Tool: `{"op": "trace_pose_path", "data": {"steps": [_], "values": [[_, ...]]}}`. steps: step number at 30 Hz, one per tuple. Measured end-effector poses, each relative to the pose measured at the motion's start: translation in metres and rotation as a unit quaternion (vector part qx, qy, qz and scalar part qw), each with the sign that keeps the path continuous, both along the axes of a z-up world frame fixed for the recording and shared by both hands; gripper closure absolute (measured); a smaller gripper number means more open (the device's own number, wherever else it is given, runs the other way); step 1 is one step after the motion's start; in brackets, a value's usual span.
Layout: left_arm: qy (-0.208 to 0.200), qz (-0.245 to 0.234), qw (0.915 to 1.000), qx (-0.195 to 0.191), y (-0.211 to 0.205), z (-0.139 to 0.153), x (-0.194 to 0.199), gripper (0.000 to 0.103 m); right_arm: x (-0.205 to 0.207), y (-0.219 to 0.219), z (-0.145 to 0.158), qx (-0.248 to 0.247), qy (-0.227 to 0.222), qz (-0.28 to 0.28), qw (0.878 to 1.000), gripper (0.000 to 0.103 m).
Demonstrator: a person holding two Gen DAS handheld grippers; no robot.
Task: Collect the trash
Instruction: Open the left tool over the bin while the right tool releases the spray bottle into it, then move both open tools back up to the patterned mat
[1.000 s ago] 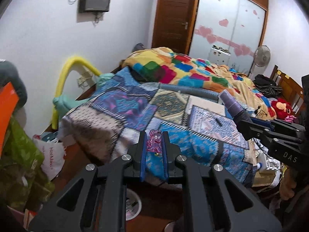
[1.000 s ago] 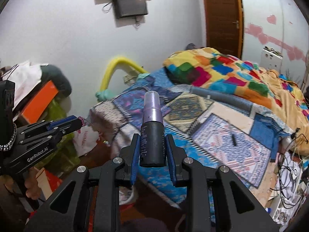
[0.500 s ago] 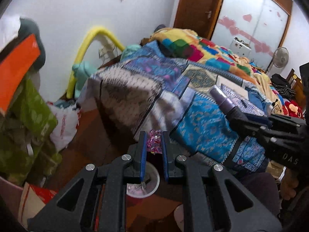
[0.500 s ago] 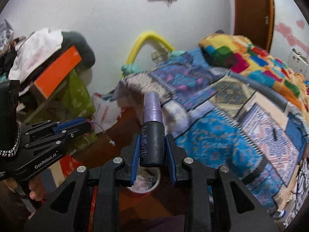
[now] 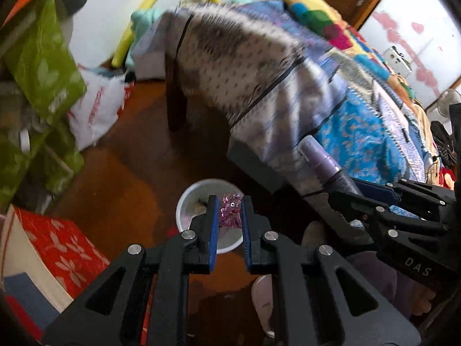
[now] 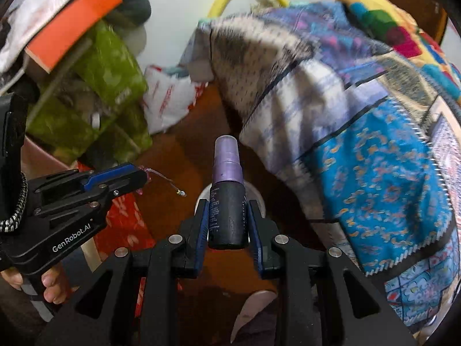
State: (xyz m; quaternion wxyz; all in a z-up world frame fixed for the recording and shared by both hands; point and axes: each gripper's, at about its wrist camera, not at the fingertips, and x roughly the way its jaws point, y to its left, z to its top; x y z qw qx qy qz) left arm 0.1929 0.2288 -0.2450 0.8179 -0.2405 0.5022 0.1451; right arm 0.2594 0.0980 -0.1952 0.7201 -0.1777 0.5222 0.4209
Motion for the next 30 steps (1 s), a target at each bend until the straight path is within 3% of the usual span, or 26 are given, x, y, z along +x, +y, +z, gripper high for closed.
{"op": "trace_pose_path", "data": {"steps": [8, 11, 12, 19, 30], "values": [[0.015, 0.008, 0.9986, -0.049, 0.013, -0.020, 0.013, 0.089, 0.012, 0.031, -0.024, -0.007, 0.041, 0.020, 0.999, 0.078], [0.018, 0.004, 0.9988, -0.046, 0.012, -0.020, 0.020, 0.089, 0.016, 0.035, -0.024, -0.011, 0.040, 0.015, 0.999, 0.065], [0.022, 0.001, 0.9989, -0.042, 0.010, -0.019, 0.022, 0.089, 0.017, 0.034, -0.023, -0.013, 0.035, 0.010, 0.999, 0.059], [0.035, -0.019, 0.9992, -0.002, -0.003, -0.012, 0.032, 0.089, 0.031, 0.008, -0.012, 0.000, 0.037, -0.014, 0.999, 0.058], [-0.021, -0.049, 0.9956, 0.077, -0.046, 0.065, 0.042, 0.089, 0.049, -0.059, 0.047, 0.053, -0.015, -0.074, 0.996, 0.058]]}}
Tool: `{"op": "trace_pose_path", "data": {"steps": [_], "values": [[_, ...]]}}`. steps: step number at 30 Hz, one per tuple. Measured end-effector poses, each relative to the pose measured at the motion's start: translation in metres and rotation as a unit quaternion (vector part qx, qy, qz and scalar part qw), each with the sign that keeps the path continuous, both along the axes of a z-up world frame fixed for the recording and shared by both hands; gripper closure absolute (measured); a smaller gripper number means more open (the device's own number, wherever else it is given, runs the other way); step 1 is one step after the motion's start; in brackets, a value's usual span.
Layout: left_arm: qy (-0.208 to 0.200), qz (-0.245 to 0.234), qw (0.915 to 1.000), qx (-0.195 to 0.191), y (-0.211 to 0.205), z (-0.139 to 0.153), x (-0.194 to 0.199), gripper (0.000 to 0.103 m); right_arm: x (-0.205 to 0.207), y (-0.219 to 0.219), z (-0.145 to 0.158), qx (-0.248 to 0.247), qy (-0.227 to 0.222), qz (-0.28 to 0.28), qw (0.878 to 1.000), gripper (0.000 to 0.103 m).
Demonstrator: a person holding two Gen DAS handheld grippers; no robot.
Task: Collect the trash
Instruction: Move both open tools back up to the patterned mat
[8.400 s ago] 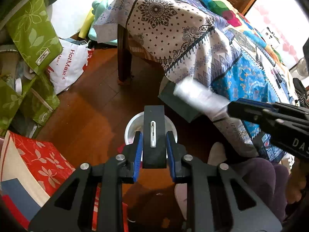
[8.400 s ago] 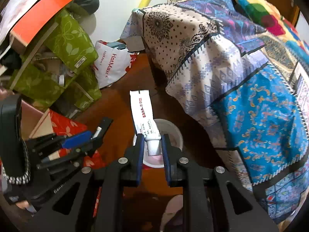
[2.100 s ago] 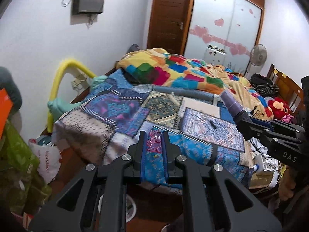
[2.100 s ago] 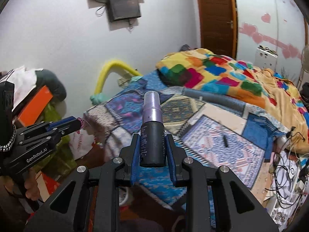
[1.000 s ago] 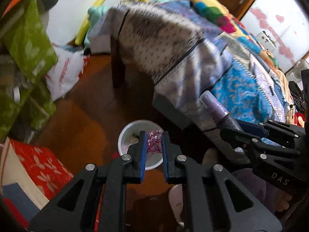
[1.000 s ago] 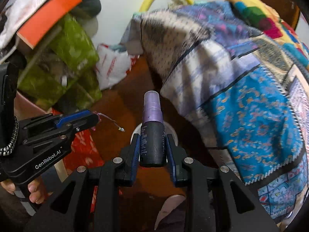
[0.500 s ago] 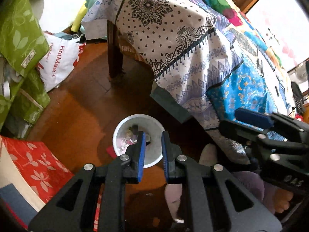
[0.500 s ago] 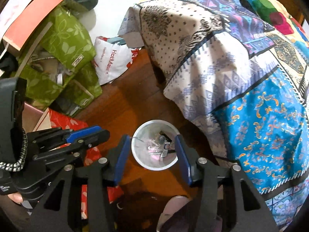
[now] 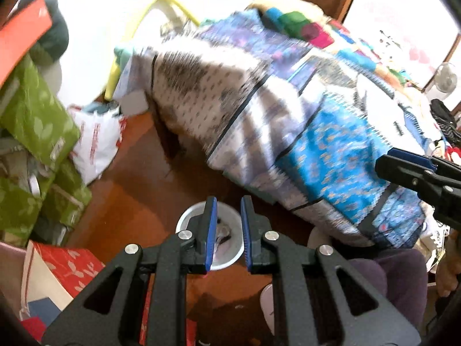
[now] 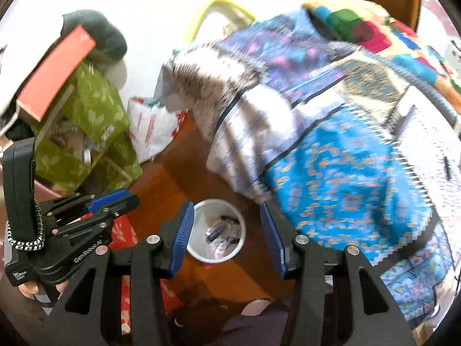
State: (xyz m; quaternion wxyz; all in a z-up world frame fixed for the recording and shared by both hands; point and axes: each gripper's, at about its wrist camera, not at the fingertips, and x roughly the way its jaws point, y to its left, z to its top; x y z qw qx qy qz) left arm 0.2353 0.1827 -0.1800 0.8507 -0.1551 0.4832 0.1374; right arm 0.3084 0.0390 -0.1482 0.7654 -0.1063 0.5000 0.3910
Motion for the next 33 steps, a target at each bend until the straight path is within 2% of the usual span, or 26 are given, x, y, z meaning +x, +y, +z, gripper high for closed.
{"op": "trace_pose_path", "data": {"steps": [5, 9, 15, 18, 23, 25, 33], "values": [[-0.046, -0.027, 0.9983, 0.023, -0.035, 0.049, 0.010, 0.089, 0.008, -0.047, 0.038, 0.037, -0.028, -0.038, 0.998, 0.059], [-0.078, -0.059, 0.9941, 0.048, -0.075, 0.084, 0.023, 0.075, 0.015, -0.097, 0.065, 0.061, -0.055, -0.070, 0.994, 0.058], [-0.112, -0.093, 0.9878, 0.055, -0.128, 0.119, 0.045, 0.063, 0.022, -0.162, 0.091, 0.067, -0.096, -0.120, 0.986, 0.058], [-0.123, -0.110, 0.9846, 0.059, -0.151, 0.128, 0.059, 0.054, 0.028, -0.193, 0.098, 0.066, -0.110, -0.143, 0.981, 0.058], [-0.127, -0.140, 0.9805, 0.056, -0.182, 0.134, 0.085, 0.050, 0.039, -0.233, 0.104, 0.057, -0.138, -0.178, 0.973, 0.058], [-0.127, -0.149, 0.9794, 0.049, -0.191, 0.135, 0.098, 0.045, 0.045, -0.245, 0.104, 0.055, -0.142, -0.190, 0.970, 0.058], [-0.124, -0.172, 0.9771, 0.017, -0.203, 0.130, 0.166, 0.042, 0.082, -0.271, 0.089, 0.038, -0.132, -0.223, 0.965, 0.058]]}}
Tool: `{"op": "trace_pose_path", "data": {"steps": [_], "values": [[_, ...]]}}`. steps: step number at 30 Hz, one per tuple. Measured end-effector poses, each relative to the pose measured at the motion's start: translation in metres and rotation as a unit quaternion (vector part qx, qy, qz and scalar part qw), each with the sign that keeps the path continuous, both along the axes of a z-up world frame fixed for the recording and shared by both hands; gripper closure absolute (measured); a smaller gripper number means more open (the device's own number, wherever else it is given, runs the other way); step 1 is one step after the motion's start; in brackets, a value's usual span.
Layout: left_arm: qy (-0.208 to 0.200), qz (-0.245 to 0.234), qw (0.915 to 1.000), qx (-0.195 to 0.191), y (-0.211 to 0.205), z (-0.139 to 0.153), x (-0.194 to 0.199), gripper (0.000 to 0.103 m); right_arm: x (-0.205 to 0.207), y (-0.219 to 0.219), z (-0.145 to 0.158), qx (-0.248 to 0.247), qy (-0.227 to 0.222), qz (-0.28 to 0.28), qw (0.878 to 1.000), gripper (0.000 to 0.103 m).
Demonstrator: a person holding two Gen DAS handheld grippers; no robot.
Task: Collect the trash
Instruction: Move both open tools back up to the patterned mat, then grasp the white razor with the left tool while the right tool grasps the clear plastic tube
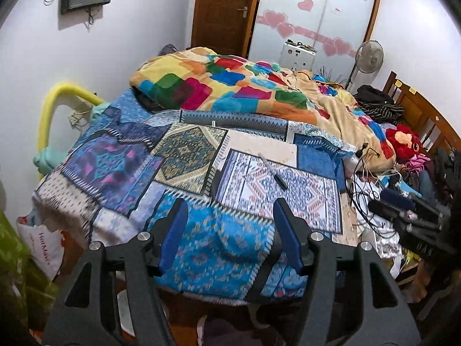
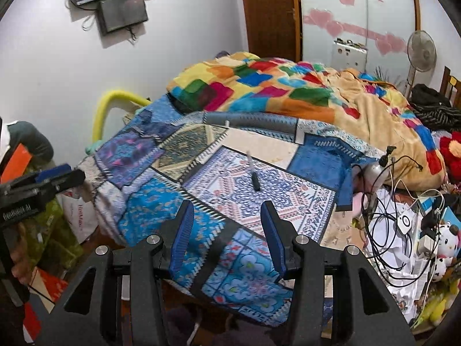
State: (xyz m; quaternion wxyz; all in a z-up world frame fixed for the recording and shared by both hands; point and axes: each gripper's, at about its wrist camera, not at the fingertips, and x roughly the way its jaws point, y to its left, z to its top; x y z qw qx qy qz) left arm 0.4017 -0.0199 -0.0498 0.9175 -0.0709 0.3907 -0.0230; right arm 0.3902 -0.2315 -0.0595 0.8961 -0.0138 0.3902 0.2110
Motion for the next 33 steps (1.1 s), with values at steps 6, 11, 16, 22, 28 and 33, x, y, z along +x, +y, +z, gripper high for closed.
{"op": "trace_pose_path", "data": {"steps": [6, 11, 16, 22, 28, 33], "values": [[-0.001, -0.010, 0.9999, -0.013, 0.006, -0.021, 0.076, 0.042, 0.038, 0.004, -0.029, -0.024, 0.014, -0.005, 1.000, 0.058], [0.005, -0.024, 0.9997, -0.005, 0.010, -0.055, 0.155, 0.042, 0.075, 0.020, -0.064, -0.042, 0.029, -0.010, 0.999, 0.059], [0.016, -0.040, 0.9989, -0.021, 0.019, -0.098, 0.225, 0.042, 0.131, 0.043, -0.113, -0.054, 0.051, -0.007, 0.997, 0.059], [0.066, -0.023, 0.9972, -0.029, 0.031, -0.147, 0.301, 0.042, 0.177, 0.059, -0.157, -0.067, 0.086, -0.001, 0.994, 0.085], [0.103, -0.021, 0.9936, -0.041, 0.028, -0.170, 0.353, 0.046, 0.179, 0.058, -0.161, -0.077, 0.094, 0.021, 0.992, 0.092], [0.135, -0.013, 0.9898, -0.045, 0.027, -0.187, 0.400, 0.064, 0.177, 0.045, -0.155, -0.056, 0.107, 0.016, 0.992, 0.093]]}}
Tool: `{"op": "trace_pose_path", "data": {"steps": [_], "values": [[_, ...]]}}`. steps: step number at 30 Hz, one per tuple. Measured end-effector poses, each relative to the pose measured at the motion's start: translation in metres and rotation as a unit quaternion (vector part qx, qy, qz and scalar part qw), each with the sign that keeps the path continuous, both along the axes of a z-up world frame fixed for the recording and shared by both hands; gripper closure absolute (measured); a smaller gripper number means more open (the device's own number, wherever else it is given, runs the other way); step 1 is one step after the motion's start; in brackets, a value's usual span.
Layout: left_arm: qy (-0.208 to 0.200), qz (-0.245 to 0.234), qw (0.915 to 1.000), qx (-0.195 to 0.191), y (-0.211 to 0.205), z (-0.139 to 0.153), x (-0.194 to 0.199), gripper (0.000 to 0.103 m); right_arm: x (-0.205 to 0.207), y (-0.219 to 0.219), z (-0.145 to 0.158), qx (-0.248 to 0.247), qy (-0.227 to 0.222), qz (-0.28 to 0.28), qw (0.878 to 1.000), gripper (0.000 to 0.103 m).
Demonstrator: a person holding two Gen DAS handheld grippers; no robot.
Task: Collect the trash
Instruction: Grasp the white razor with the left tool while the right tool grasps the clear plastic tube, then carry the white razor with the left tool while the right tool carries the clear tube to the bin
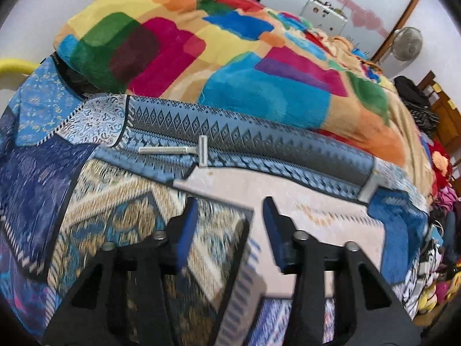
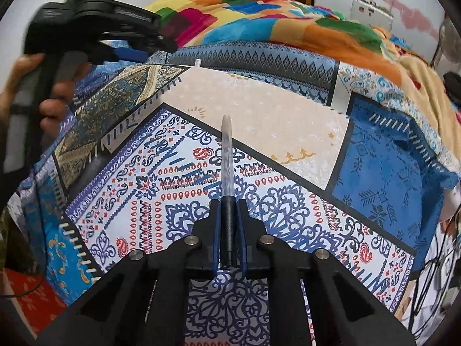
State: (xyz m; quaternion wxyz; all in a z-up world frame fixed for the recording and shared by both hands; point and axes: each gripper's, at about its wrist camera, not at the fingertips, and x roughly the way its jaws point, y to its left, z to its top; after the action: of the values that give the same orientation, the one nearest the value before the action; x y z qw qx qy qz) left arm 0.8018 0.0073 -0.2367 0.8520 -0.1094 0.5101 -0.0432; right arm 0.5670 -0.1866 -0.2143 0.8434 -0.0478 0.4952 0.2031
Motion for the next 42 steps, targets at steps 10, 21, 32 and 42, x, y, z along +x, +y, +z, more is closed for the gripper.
{"op": "trace_pose_path", "data": {"steps": [10, 21, 32, 42], "values": [[0.074, 0.016, 0.9966, 0.034, 0.003, -0.060, 0.098, 0.083, 0.019, -0.051, 0.018, 0.061, 0.053, -0.068, 0.994, 0.093], [0.073, 0.022, 0.9953, 0.061, 0.002, -0.066, 0.092, 0.092, 0.021, -0.076, 0.023, 0.090, 0.050, -0.109, 0.989, 0.093], [-0.067, -0.026, 0.9973, 0.014, -0.006, 0.052, -0.037, 0.092, 0.013, -0.045, 0.035, 0.090, 0.024, -0.109, 0.990, 0.093], [-0.129, -0.037, 0.9908, 0.022, 0.004, 0.130, -0.193, 0.092, -0.061, -0.006, 0.060, 0.097, -0.043, -0.071, 0.992, 0.093]]}}
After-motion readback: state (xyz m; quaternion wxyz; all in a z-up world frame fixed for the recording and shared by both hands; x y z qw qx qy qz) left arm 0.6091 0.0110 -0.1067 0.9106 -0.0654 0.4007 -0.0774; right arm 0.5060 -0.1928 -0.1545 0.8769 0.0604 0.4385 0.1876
